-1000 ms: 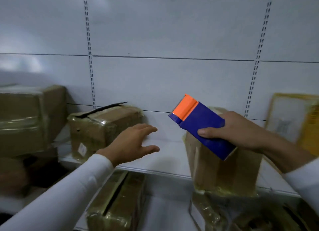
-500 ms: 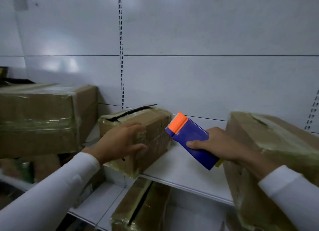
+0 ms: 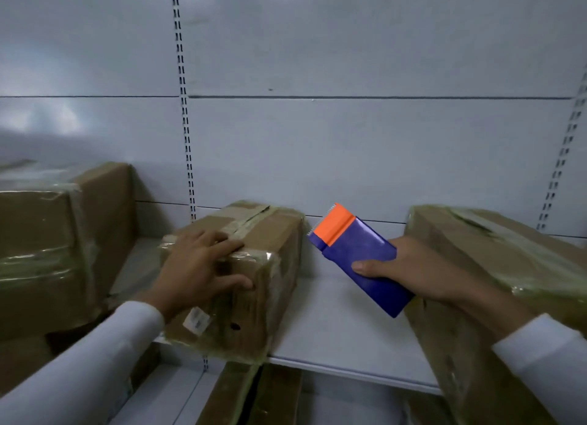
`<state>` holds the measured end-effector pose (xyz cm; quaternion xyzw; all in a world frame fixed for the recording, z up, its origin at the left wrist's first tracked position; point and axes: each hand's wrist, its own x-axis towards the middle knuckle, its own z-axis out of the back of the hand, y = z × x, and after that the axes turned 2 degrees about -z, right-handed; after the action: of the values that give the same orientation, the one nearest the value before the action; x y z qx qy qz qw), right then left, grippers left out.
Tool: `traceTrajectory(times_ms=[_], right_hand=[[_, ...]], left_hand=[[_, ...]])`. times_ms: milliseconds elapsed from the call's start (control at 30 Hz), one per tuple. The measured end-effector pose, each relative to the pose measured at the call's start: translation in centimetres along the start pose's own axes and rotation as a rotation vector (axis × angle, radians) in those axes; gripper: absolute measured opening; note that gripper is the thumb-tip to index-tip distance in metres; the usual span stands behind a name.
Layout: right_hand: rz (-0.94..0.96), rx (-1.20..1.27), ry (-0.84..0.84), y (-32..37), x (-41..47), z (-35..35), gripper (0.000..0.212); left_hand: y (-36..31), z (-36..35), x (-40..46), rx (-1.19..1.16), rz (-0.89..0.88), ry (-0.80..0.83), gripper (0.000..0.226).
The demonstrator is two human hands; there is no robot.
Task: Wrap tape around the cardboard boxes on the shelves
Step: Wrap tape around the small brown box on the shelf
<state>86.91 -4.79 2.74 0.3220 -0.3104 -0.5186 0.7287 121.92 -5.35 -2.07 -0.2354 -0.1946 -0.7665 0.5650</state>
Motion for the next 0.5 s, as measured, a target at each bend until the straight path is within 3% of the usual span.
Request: traceTrajectory(times_ms=[133,300,500], right_hand=[[-0.036,-0.006,-0.070,0.6,-0.6,-0.9,0.049],[-0.072,-0.033,-0.142,1.2,-2.3,-1.5,0.031],[-0.089,-0.055,-0.194,1.8,-5.4,-1.8,0.048]], left_hand=[[-2.5,-1.4,0.8,-0.094,-0.130,-0.190,0.069],[-0.6,-2.5,0.6,-0.370,-0.295,-0.236,0.060],[1.8,-2.0,2.3,-0.831,-0.456,-0.192,0.059]])
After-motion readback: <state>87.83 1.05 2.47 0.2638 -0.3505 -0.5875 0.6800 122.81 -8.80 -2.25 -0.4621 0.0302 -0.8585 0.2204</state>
